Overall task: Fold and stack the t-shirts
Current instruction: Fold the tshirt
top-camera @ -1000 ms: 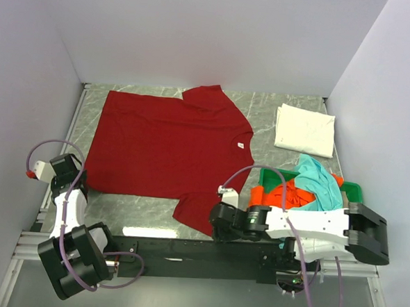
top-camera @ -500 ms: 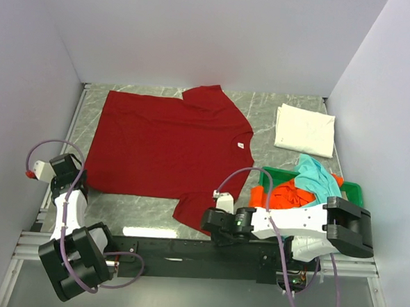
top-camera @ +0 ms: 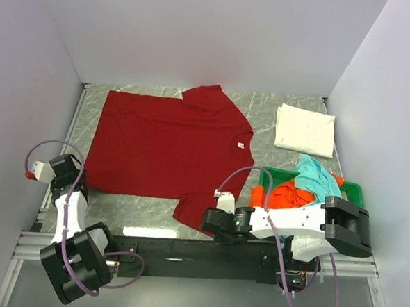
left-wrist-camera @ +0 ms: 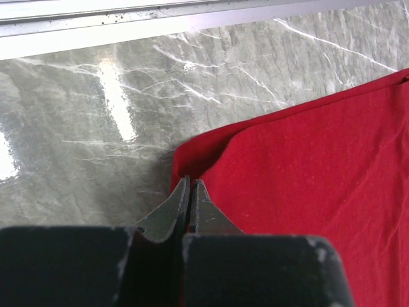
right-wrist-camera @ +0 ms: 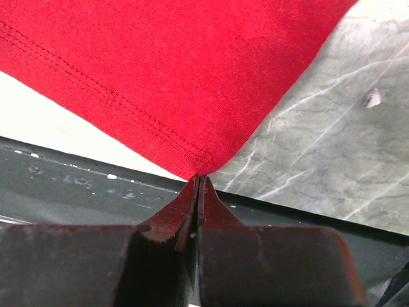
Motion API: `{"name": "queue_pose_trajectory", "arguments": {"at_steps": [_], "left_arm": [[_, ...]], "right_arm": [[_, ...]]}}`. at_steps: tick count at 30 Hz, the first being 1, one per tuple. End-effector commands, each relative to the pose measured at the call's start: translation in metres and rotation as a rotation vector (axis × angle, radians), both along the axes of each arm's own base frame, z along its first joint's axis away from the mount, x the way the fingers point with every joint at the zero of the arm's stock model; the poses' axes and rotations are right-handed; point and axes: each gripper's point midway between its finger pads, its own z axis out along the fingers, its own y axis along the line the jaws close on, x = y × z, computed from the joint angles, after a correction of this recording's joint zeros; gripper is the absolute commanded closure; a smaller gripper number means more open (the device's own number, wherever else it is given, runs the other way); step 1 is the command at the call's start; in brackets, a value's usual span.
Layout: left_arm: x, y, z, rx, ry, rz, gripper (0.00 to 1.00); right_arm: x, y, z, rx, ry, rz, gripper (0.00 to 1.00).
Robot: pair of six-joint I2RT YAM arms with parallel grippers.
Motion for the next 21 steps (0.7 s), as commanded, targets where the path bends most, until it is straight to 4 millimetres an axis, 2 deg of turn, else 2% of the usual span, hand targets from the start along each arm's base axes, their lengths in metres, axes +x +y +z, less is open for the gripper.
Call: {"name": "queue_pose_trajectory", "arguments": {"at_steps": [1, 10, 15, 21], "left_arm": [[-0.003, 0.005, 0.006, 0.019, -0.021, 0.034, 0.99], [-0.014, 0.005, 0.015, 0.031, -0.036, 0.08, 0.99], [-0.02, 0.005, 0.022, 0.036, -0.038, 0.099, 0.99], [-0.024, 0.003, 0.03, 0.051, -0.06, 0.099, 0.99]], "right_arm": [[0.006, -0.001, 0.011, 0.011, -0.042, -0.028, 1.0], [-0.001, -0.001, 0.04, 0.062, -0.083, -0.037, 1.0], [-0.006, -0.003, 0.048, 0.067, -0.096, -0.04, 1.0], [0.004, -0.008, 0.064, 0.07, -0.158, -0.054, 1.0]]}}
